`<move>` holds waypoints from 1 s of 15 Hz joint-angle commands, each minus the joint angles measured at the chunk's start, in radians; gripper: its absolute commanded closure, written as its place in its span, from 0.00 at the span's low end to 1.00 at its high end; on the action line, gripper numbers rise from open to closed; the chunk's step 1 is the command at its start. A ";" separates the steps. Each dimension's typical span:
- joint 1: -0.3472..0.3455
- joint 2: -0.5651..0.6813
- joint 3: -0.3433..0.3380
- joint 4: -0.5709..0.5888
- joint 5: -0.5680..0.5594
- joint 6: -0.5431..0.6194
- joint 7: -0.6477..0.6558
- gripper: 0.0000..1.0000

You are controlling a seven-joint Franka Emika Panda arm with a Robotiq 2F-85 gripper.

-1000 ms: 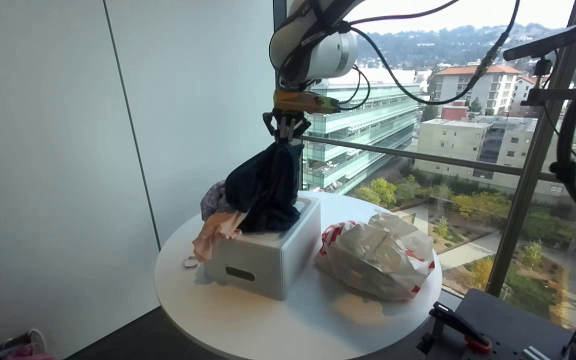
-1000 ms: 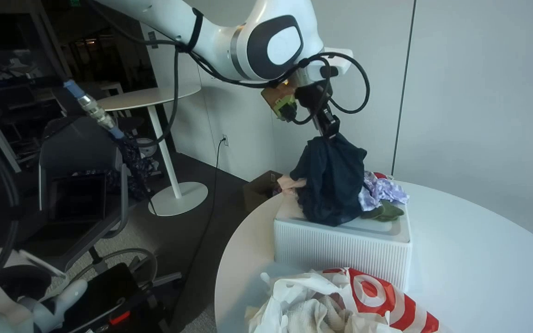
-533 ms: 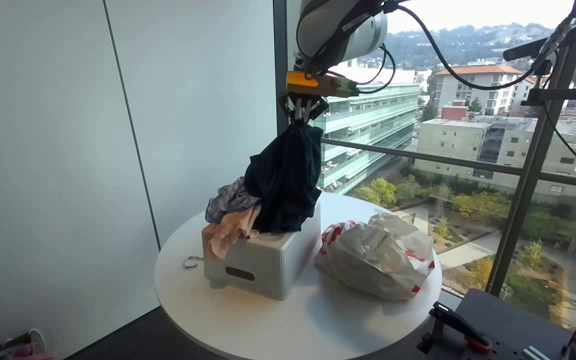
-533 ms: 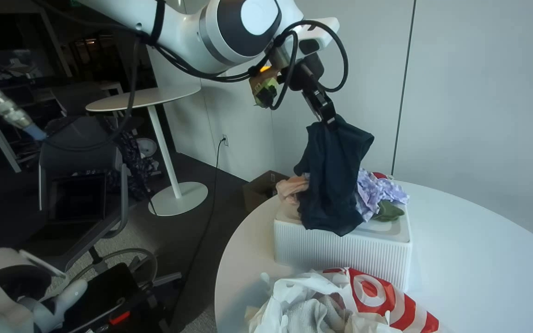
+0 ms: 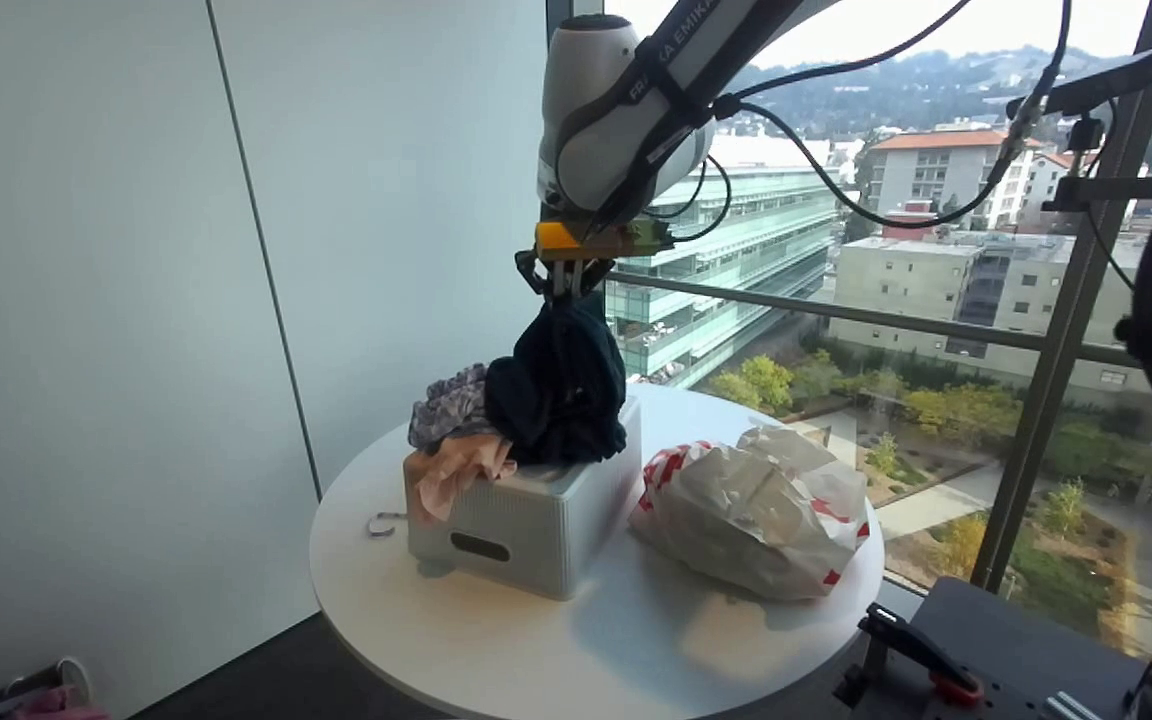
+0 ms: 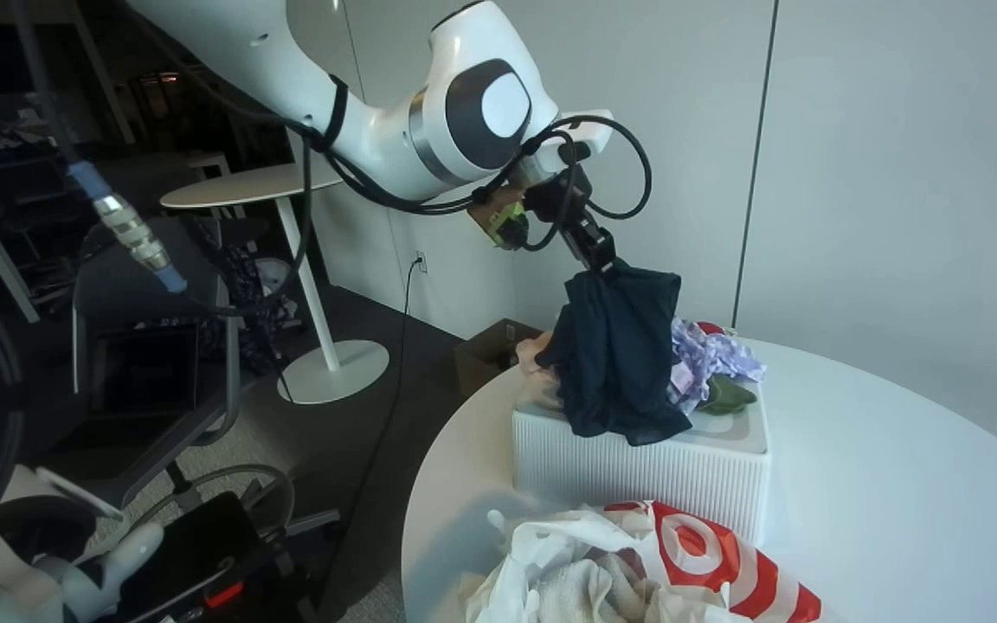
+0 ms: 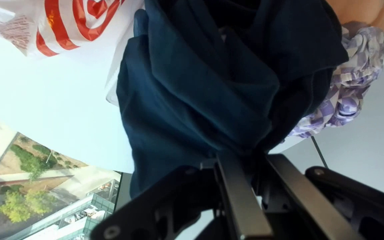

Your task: Put some of the items on the white basket inside the plastic bag

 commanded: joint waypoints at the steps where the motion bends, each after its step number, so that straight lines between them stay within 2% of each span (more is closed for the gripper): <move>1: 0.044 0.127 -0.028 0.120 -0.078 0.024 0.025 0.92; 2: 0.052 0.149 -0.037 0.135 -0.078 0.022 0.022 0.92; 3: 0.060 0.167 -0.046 0.146 -0.068 0.022 0.017 0.83; 4: 0.072 0.171 -0.057 0.151 -0.065 0.016 0.021 0.58; 5: 0.084 0.175 -0.070 0.156 -0.065 0.005 0.030 0.58; 6: 0.099 0.160 -0.086 0.150 -0.078 -0.004 0.043 0.53; 9: 0.132 0.098 -0.120 0.120 -0.113 -0.023 0.076 0.30; 12: 0.171 0.032 -0.167 0.106 -0.293 -0.065 0.224 0.08; 13: 0.166 0.009 -0.155 0.100 -0.340 -0.100 0.265 0.02; 15: 0.137 -0.035 -0.099 0.066 -0.329 -0.168 0.253 0.00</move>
